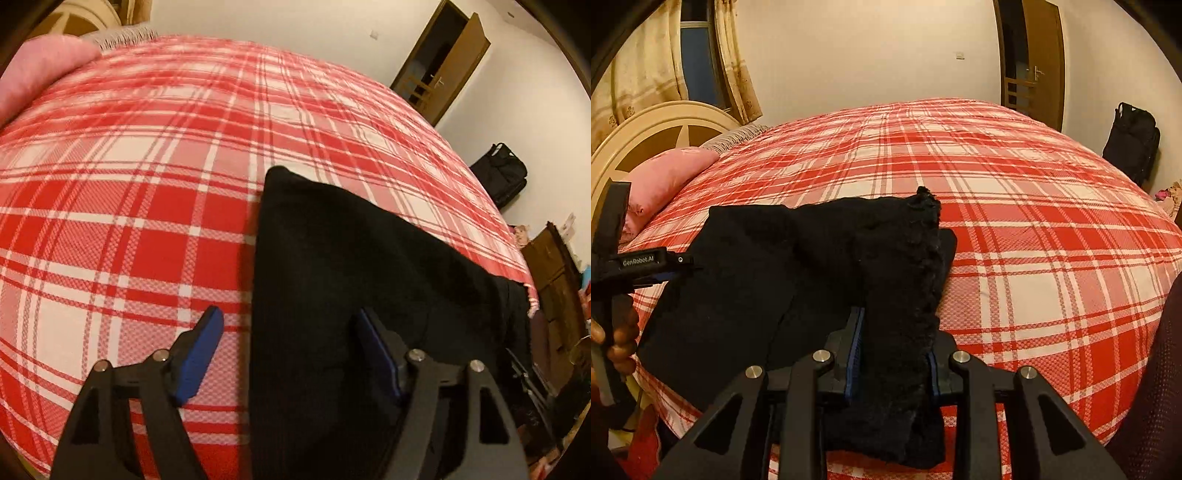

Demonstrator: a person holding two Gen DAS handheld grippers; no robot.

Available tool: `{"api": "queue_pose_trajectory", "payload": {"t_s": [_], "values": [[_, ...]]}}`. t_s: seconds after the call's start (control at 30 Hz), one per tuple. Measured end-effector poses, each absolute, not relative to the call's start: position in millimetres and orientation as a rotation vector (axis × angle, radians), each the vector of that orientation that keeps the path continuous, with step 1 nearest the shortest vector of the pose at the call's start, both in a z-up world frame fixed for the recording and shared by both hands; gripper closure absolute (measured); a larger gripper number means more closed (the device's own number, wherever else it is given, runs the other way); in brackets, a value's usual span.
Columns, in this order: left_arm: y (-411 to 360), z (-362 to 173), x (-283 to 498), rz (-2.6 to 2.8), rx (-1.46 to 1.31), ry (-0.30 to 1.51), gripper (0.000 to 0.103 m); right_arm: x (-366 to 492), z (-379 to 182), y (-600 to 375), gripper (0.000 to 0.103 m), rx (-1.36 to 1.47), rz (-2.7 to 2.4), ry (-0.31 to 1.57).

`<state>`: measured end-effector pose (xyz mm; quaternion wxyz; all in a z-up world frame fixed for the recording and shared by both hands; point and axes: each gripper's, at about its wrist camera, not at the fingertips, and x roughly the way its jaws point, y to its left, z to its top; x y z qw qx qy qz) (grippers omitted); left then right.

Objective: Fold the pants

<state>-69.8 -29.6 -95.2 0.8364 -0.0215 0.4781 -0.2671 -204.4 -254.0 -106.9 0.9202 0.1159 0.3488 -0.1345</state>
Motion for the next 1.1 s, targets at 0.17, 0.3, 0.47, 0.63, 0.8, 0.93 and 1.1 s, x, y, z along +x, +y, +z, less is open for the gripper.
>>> {"api": "queue_pose_trajectory", "payload": {"t_s": [0.17,0.3,0.47,0.63,0.8,0.93,1.1], "values": [[-40.2,-90.7,-83.4,-0.623,-0.033,0.987,0.08,-204.2,-114.2,-269.8,0.073,0.372,-0.219,0.723],[-37.8,-89.0,-83.6,-0.613,-0.048,0.987,0.085,-212.7,-111.6,-289.4,0.059,0.533,-0.16,0.67],[-35.3,-86.2,-85.5,-0.605,-0.039,0.976,0.087,-212.2,-110.3,-303.0,0.037,0.604,-0.187,0.624],[-36.6,-86.5,-84.8,-0.597,-0.036,0.977,0.087,-192.4,-121.8,-291.6,0.037,0.514,-0.205,0.684],[-40.3,-85.7,-85.6,-0.583,-0.028,0.975,0.088,-190.0,-114.5,-280.5,0.077,0.45,-0.179,0.701],[-36.2,-72.7,-88.0,-0.593,-0.053,0.941,0.092,-190.1,-88.1,-261.9,0.088,0.324,-0.202,0.686],[-22.5,-48.6,-88.6,-0.604,-0.09,0.885,0.094,-183.9,-56.8,-248.0,0.088,0.283,-0.151,0.632]]}}
